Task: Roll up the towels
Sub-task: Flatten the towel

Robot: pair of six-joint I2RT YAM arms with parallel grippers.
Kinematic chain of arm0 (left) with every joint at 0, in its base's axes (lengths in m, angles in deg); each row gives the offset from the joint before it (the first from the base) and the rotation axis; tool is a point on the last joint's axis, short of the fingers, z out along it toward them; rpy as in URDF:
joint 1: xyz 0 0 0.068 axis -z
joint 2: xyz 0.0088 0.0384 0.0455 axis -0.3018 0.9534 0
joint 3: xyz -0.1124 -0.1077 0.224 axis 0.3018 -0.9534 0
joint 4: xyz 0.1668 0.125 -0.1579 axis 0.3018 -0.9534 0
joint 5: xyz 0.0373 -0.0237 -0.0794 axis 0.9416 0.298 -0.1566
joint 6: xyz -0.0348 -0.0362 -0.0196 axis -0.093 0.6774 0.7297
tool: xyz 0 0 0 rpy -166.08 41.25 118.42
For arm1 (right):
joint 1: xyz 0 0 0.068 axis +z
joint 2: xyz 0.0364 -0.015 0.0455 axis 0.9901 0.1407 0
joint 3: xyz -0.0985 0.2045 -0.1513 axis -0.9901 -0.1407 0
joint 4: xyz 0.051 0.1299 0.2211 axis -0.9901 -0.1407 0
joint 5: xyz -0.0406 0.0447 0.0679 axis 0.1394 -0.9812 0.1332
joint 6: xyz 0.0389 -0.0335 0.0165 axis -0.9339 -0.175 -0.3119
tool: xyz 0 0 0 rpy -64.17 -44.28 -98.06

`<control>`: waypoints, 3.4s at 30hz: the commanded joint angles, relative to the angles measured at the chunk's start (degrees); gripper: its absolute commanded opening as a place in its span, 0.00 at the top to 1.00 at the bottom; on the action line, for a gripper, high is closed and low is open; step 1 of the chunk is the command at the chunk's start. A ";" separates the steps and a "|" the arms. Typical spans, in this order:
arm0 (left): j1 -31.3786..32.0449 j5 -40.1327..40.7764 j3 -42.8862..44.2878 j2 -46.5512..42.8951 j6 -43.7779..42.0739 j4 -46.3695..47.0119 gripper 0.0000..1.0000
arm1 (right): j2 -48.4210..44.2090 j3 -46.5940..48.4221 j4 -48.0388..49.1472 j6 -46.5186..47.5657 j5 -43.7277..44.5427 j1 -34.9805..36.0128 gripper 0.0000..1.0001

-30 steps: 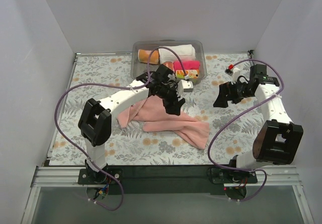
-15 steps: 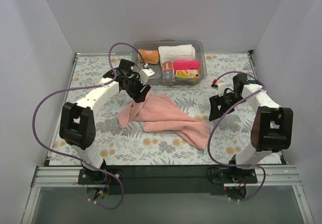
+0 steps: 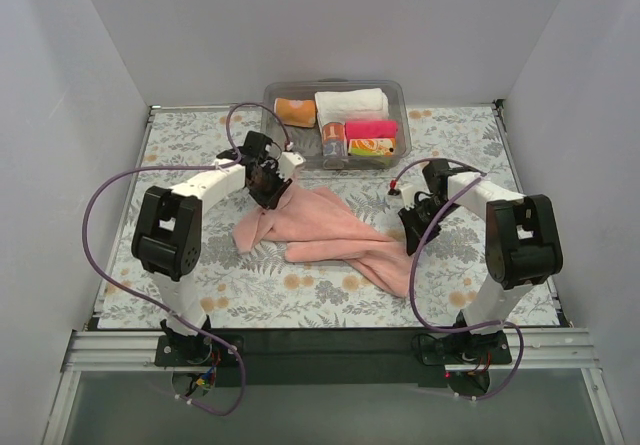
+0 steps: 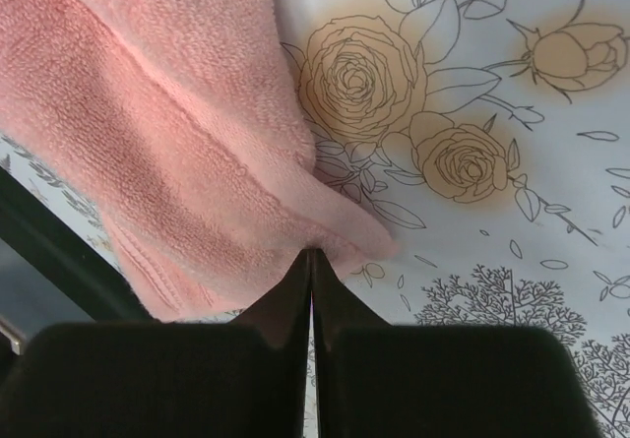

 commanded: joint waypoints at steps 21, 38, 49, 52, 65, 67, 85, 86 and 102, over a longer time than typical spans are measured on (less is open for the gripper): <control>-14.12 -9.66 -8.21 -16.13 -2.01 -6.55 1.00 | 0.28 10.87 1.35 -7.13 -5.55 4.32 0.31; -15.70 -9.92 -3.99 -12.96 -0.69 -6.72 1.00 | 11.37 13.60 8.75 -11.45 -0.11 13.56 0.90; -22.45 -13.88 1.28 -12.43 -3.76 -11.38 1.00 | -4.27 13.86 1.11 2.34 5.43 3.73 0.99; -24.83 -16.16 1.90 -13.14 -4.91 -13.66 1.00 | -9.28 14.65 -1.18 10.07 5.26 0.74 0.99; -29.06 -20.30 -11.80 -19.55 -22.12 -16.13 1.00 | -24.57 -5.29 -1.54 45.51 6.93 -5.17 0.99; -29.06 -19.77 -15.74 -20.08 -26.76 -16.65 1.00 | -25.20 -7.74 -1.45 46.21 8.16 -4.72 0.99; -26.35 -22.07 -7.68 -17.10 -7.92 -6.47 0.45 | -4.64 13.25 -16.92 10.13 -2.99 -17.73 0.50; -25.73 -19.71 -7.77 -17.09 -6.59 -5.76 0.45 | -3.06 12.99 -16.66 8.61 -3.18 -17.82 0.50; -23.26 -15.81 -8.91 -18.15 -3.86 -2.51 0.44 | 6.44 10.35 -18.85 0.95 -2.30 -17.73 0.48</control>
